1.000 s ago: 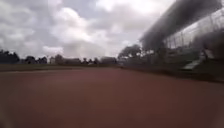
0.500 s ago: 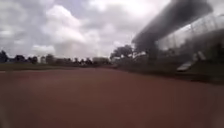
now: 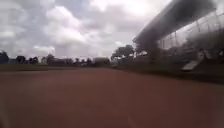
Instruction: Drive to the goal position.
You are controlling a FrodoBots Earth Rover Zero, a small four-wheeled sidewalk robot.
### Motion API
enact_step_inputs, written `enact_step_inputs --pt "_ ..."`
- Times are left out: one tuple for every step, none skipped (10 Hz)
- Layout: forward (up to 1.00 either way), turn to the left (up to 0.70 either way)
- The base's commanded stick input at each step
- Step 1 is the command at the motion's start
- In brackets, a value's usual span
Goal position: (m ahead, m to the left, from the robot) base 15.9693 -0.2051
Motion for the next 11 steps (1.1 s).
enact_step_inputs --pt "0.7 0.0" --pt "0.7 0.0" --pt "0.7 0.0" --pt "0.7 0.0" --pt "0.7 0.0" --pt "0.7 0.0" --pt "0.7 0.0" --pt "0.7 0.0" --pt "0.7 0.0" --pt "0.7 0.0" --pt "0.7 0.0"
